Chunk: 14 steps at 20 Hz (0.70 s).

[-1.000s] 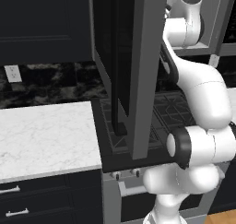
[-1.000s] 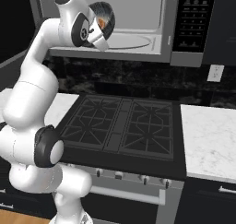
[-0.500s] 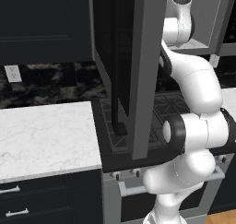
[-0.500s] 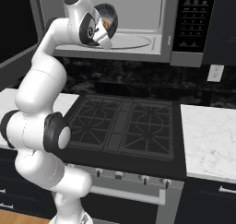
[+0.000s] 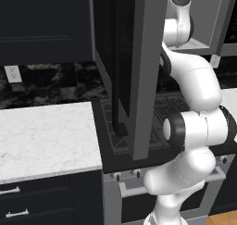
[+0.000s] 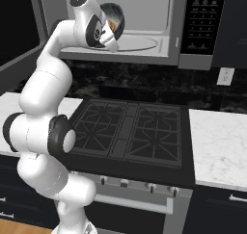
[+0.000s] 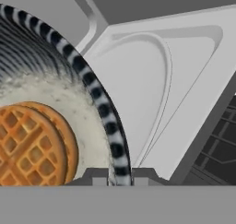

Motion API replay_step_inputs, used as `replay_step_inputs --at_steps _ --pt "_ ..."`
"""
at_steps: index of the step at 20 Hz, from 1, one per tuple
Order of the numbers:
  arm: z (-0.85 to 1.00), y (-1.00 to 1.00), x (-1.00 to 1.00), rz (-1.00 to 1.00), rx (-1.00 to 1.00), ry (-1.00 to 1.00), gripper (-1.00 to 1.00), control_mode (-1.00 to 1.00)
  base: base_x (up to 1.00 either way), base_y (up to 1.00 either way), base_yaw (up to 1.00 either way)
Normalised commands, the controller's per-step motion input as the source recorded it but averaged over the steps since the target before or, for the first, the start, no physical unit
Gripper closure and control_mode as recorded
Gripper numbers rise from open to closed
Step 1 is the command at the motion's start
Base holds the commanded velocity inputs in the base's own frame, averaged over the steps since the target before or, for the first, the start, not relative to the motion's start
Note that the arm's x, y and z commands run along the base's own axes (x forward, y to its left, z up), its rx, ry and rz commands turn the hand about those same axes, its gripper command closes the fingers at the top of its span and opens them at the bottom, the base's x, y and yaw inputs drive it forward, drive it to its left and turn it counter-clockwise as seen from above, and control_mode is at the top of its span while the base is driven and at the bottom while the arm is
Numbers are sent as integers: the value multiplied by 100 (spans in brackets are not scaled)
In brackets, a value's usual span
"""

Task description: Open the microwave, place the bowl with waffle inside the microwave, then close the microwave door and turn it on.

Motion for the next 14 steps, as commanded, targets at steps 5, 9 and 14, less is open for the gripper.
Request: replay_step_inputs --at_steps 5,9,14 --pt "0 0 0 0 0 0 -100 -100 0 0 0" --pt "0 0 0 0 0 0 -100 -100 0 0 0" --pt "0 0 0 0 0 0 -100 -100 0 0 0"
